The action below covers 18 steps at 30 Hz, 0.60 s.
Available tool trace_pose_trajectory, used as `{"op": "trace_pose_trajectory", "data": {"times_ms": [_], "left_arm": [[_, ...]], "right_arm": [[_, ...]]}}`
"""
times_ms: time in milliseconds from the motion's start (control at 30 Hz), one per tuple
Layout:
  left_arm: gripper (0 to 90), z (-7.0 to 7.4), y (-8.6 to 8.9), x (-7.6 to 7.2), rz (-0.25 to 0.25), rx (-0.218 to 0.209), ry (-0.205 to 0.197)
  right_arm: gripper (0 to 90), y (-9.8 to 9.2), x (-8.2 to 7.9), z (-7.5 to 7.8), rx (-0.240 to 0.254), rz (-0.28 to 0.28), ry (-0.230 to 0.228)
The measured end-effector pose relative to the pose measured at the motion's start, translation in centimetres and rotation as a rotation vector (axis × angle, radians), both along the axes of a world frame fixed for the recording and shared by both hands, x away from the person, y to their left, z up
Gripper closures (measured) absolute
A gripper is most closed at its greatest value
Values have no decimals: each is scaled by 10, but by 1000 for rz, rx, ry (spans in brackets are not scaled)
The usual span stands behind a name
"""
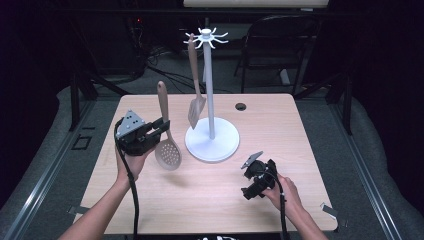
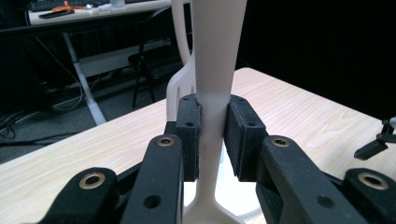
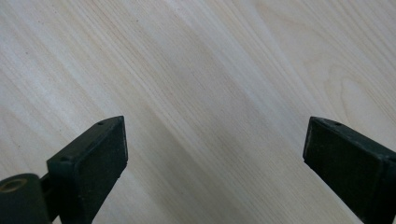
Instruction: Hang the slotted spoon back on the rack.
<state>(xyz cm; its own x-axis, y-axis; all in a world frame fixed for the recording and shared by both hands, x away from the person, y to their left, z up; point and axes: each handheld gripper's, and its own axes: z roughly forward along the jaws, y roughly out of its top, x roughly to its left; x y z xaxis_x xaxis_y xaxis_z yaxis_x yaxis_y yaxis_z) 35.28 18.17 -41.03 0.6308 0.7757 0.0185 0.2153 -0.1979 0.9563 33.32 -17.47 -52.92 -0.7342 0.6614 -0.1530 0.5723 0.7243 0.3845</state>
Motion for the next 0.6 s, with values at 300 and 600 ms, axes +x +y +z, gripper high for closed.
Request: {"op": "trace_pose_trajectory", "data": {"times_ms": [300, 600], "left_arm": [[767, 14, -19, 12, -19, 10, -16], [766, 27, -34, 28, -23, -2, -10]], "right_arm": [[59, 0, 0, 0, 6, -2, -3], [59, 0, 0, -1, 6, 2, -5]]}}
